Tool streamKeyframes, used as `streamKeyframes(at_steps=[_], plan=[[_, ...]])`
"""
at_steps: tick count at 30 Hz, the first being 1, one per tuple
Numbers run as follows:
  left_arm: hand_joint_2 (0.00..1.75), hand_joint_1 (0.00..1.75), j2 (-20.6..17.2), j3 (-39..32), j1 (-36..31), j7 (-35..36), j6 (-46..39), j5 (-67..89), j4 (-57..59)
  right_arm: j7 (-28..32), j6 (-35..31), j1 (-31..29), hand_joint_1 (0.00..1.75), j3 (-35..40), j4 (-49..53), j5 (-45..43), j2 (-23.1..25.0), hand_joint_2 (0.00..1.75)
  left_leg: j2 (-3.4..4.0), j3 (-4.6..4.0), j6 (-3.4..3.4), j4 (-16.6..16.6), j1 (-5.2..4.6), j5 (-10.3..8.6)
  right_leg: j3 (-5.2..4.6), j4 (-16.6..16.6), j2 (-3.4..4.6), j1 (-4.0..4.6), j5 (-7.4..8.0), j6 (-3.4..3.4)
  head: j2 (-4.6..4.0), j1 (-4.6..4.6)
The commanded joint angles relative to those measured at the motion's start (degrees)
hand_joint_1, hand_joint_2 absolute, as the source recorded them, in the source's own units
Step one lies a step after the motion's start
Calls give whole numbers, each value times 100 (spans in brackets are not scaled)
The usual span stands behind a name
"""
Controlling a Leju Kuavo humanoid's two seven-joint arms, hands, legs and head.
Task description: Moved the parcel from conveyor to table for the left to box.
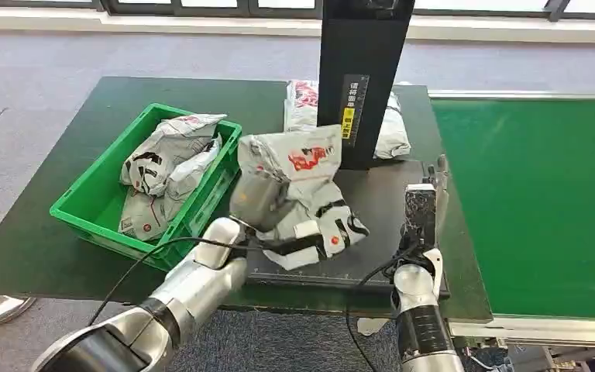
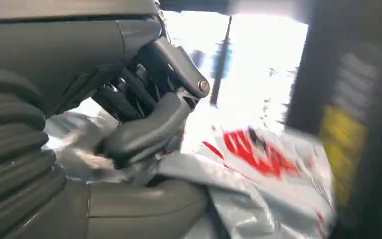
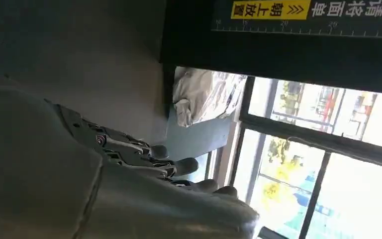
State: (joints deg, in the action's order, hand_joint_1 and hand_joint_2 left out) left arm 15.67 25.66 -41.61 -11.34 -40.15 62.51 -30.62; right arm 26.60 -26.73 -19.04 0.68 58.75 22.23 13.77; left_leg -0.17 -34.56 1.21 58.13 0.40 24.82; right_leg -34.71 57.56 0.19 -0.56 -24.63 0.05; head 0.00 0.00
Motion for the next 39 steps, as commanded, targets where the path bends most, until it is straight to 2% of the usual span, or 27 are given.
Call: streamKeyframes(at_steps=[1, 5, 8, 10, 11, 12, 13, 15, 16, 17, 19, 22, 23, 25, 27, 28, 29, 30, 31, 32, 33, 34, 38, 39], plan=[[175, 175, -129, -2569, -65, 8, 15, 1232, -960, 9, 7, -218, 0, -187, -471, -163, -24, 0, 12, 2, -1, -3, 0, 0, -3, -2, 11, 1, 3, -3, 0, 0], [175, 175, -488, -2987, -50, 267, 15, 2073, -1687, 83, 73, 165, 0, -252, -121, -282, -163, 0, -4, -7, -1, -1, 4, 1, -2, -3, -8, 6, 1, -1, 0, 0], [175, 175, -707, -3027, 101, 407, 15, 2327, -2055, 103, 106, 312, 0, -223, -19, -323, -227, 0, 18, 12, 0, -14, 5, 3, 7, -14, 16, 7, 3, -3, 0, 0], [175, 175, -924, -2931, 208, 830, 15, 2619, -2232, 127, 108, 315, 0, -173, -65, -377, -267, 0, 13, 10, 1, -13, 3, 2, 3, -11, 14, 5, 1, -4, 0, 0], [175, 175, -1654, -1957, 114, 2270, 15, 2749, -1750, 137, 80, 286, 0, -120, -140, -408, -307, 0, 16, 12, 1, -16, 0, 1, 1, -11, 20, 1, 1, -4, 0, 0], [175, 175, -2007, -1898, 194, 2800, 15, 2749, -1734, 173, 58, 231, 0, -71, -261, -490, -337, 0, 14, 15, 1, -20, 1, 0, 5, -14, 16, 3, 1, -4, 0, 0], [175, 175, -2043, -2056, 256, 2709, 15, 2749, -1784, 193, 43, 211, 0, -57, -307, -515, -341, 0, 33, 28, 3, -30, 0, 0, 11, -21, 34, 2, 7, -7, 0, 0], [175, 175, -2344, -2135, 326, 2977, 15, 2749, -1641, 256, -30, 152, 0, -1, -424, -591, -349, 0, 58, 32, 3, -32, -3, 2, 7, -20, 59, 0, 11, -7, 0, -2], [175, 175, -2438, -2121, 314, 3121, 15, 2749, -1579, 258, -44, 144, 0, 9, -431, -612, -354, 0, 34, 21, 1, -26, 0, 0, 8, -18, 35, 2, 7, -4, 0, -2], [175, 175, -2542, -2056, 232, 3291, 15, 2749, -1357, 272, -78, 134, 0, 17, -417, -656, -366, 0, 51, 29, 3, -34, 3, 1, 8, -21, 55, 5, 11, -7, 0, 0], [175, 175, -2542, -2056, 232, 3291, 15, 2749, -1357, 272, -78, 134, 0, 17, -417, -656, -366, 0, 71, 29, 9, -33, 5, 3, -3, -15, 66, 6, 13, -13, 0, -2], [175, 175, -2542, -2056, 232, 3291, 15, 2749, -1357, 272, -78, 134, 0, 17, -417, -656, -366, 0, 34, 12, 11, -24, 10, -3, -9, -13, 26, 18, 7, -17, 0, 0], [175, 175, -2624, -1842, 148, 3553, 15, 2749, -1217, 270, -87, 139, 0, 17, -363, -685, -378, 0, 14, -2, 16, -14, 12, -8, -17, -4, 12, 16, 4, -15, 0, -2], [175, 175, -2586, -1999, -68, 3503, 15, 2749, -621, 259, -118, 143, 0, 32, -286, -739, -415, 0, -5, 3, 14, -20, 13, -11, -5, -11, -4, 16, 4, -15, 0, 0], [175, 175, -2609, -1824, -247, 3680, 15, 2749, -222, 242, -122, 104, 0, 37, -266, -781, -441, 0, -5, -8, 15, -10, 13, -11, -13, -1, 1, 14, 5, -15, 0, 0], [175, 38, -2609, -1824, -247, 3680, 15, 2749, -222, 242, -122, 104, 0, 37, -266, -781, -441, 0, 1, -5, 15, -12, 13, -11, -13, -4, 6, 14, 7, -15, 0, 0], [175, 0, -2450, -2114, -402, 3284, 15, 2488, 203, 235, -129, 89, 0, 25, -227, -788, -451, 0, 2, -4, 15, -14, 15, -12, -10, -8, 7, 16, 9, -15, 0, 0], [175, 0, -2173, -2623, -777, 2565, 15, 1783, 1149, 220, -160, 113, 0, -14, -99, -803, -474, 0, -3, -3, 15, -16, 13, -14, -8, -9, 3, 14, 9, -15, 0, 0], [175, 0, -2052, -2630, -900, 2394, 68, 1805, 1424, 199, -148, 121, 0, -41, -16, -820, -500, 0, -10, -2, 14, -21, 12, -19, -6, -13, -5, 13, 10, -16, 0, 0], [0, 0, -1900, -2857, -966, 2188, 481, 1537, 1567, 159, -128, 143, 0, -60, 80, -827, -529, 0, -17, -4, 13, -21, 13, -21, -7, -13, -12, 14, 11, -15, 0, 0], [0, 0, -1803, -2877, -963, 2171, 585, 1559, 1548, 115, -106, 156, 0, -85, 143, -819, -541, 0, -34, -15, 16, -7, 12, -19, -14, -1, -28, 13, 4, -15, 0, 0], [0, 0, -1706, -2957, -965, 1864, 723, 1424, 1557, 99, -84, 161, 0, -100, 192, -813, -551, 0, -43, -14, 15, -9, 12, -22, -10, -6, -38, 13, 5, -14, 0, 0], [0, 0, -1452, -3676, -935, -172, 1453, 243, 1390, 30, 131, 119, 0, -150, 207, -752, -591, 0, -36, -16, 12, -8, 12, -21, -10, -10, -35, 13, 8, -12, 0, 0], [0, 0, -1458, -3694, -895, -420, 1491, 158, 1325, 38, 183, 39, 0, -152, 104, -753, -588, 0, -31, -21, 15, -3, 13, -19, -16, -5, -27, 14, 12, -13, 0, 0]])
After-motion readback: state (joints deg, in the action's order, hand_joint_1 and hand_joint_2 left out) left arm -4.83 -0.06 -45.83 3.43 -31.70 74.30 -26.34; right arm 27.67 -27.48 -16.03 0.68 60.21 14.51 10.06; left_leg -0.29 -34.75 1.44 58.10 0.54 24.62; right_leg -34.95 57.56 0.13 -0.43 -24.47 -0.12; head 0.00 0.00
